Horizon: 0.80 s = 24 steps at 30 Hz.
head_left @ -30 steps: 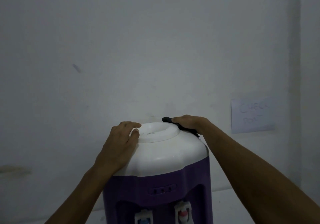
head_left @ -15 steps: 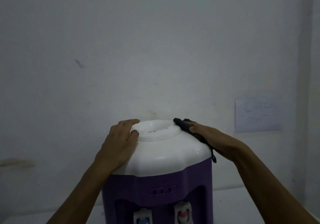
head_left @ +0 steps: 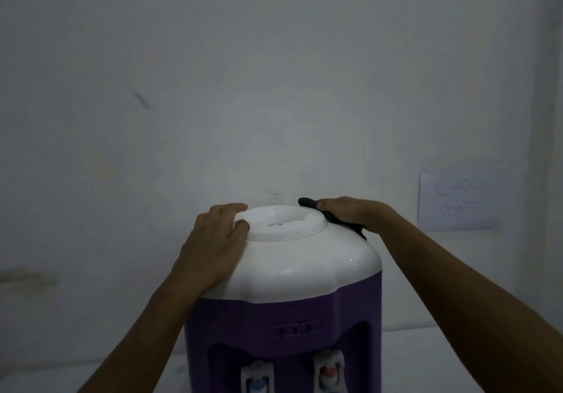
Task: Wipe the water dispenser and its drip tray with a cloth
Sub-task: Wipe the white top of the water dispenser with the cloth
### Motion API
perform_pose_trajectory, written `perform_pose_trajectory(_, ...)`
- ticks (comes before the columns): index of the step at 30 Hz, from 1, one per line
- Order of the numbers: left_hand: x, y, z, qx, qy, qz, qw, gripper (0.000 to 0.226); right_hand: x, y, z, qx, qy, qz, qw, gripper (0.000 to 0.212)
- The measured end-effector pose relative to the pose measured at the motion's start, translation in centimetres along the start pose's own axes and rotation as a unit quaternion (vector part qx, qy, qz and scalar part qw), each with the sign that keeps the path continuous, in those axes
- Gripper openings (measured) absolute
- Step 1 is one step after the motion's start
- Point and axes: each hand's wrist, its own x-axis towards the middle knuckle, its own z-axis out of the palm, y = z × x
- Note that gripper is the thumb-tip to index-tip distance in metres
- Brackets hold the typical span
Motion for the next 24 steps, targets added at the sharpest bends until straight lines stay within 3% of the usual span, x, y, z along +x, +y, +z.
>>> perform_pose_trajectory(5,-0.1,0.0,0.1,0.033,0.009,0.016,0.999,0.038,2.6,-0.5,-0.3,-0.022,-0.006,0.037,0.999,0.049)
perform_pose_trajectory(13,0.0,-0.2,0.0,0.04,-0.003,0.016,0.999,0.036,4.9,-0.5,-0.4,-0.046,0.0,0.067,0.997,0.043)
perform_pose_trajectory(19,-0.2,0.1,0.1,0.035,0.011,0.005,0.999,0.038,5.4,-0.8,-0.4,-0.075,-0.019,0.018,0.997,0.043)
perform_pose_trajectory(24,-0.5,0.1,0.2,0.02,0.022,0.017,0.999,0.059,5.6,-1.7,-0.5,-0.095,-0.038,-0.023,0.995,0.039)
